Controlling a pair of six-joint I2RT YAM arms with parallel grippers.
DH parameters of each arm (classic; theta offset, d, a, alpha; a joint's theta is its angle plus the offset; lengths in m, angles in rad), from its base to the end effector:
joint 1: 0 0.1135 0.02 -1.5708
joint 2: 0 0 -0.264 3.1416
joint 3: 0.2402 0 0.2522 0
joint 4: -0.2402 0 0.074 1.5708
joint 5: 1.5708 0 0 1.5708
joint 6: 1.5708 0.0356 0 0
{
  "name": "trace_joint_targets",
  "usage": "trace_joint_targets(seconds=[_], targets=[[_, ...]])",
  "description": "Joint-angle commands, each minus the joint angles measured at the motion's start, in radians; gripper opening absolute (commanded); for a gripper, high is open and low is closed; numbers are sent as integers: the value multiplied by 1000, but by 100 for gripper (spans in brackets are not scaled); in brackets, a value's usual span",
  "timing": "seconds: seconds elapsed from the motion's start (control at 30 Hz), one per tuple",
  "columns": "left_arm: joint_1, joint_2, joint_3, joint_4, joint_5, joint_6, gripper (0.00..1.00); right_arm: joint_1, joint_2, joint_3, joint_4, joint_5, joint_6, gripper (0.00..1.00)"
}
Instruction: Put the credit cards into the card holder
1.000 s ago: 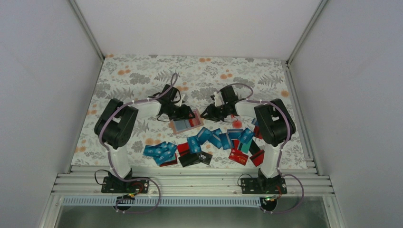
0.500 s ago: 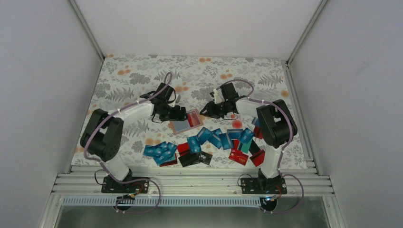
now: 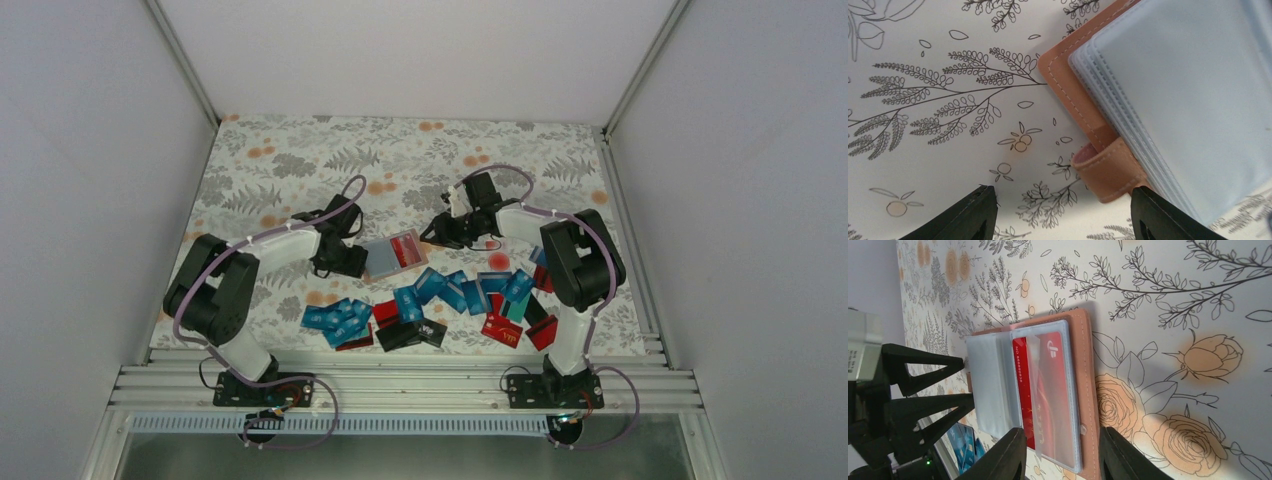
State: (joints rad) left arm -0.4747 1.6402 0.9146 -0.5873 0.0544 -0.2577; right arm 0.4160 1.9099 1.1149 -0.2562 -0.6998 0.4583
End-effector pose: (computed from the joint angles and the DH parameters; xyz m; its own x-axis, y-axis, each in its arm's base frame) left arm 0.2564 -0.1340 0.1533 -0.9511 0.2026 -0.2332 0.2341 0.9653 -0.1158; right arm 0.3314 0.1715 0.1417 -0.9782 -0.0622 -0.1980 -0.1883 0.6668 0.7210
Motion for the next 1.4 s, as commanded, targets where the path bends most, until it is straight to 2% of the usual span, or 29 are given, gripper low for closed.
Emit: trace_joint_targets(seconds=[0.0, 0.37, 0.7, 0.9, 1.07, 1.17, 1.37], targets=[[-7, 51, 37, 7, -71, 33, 65, 0, -2, 19, -11, 0, -23, 38], [-26, 118, 80, 89, -7, 55, 64, 0, 24, 30, -8, -12, -25, 39], [-39, 144, 92, 227, 118, 118, 54, 0, 87, 65, -24, -15, -32, 39], [-39, 165, 87, 342, 203, 163, 34, 0, 110, 85, -37, -11, -37, 39], [-39, 175, 76, 404, 243, 181, 8, -1, 111, 92, -47, -7, -38, 39], [-39, 167, 71, 391, 219, 147, 3, -2, 103, 98, -57, -1, -39, 39], [-39, 94, -23, 426, 179, 20, 2, -3, 67, 91, -81, 14, -41, 38]])
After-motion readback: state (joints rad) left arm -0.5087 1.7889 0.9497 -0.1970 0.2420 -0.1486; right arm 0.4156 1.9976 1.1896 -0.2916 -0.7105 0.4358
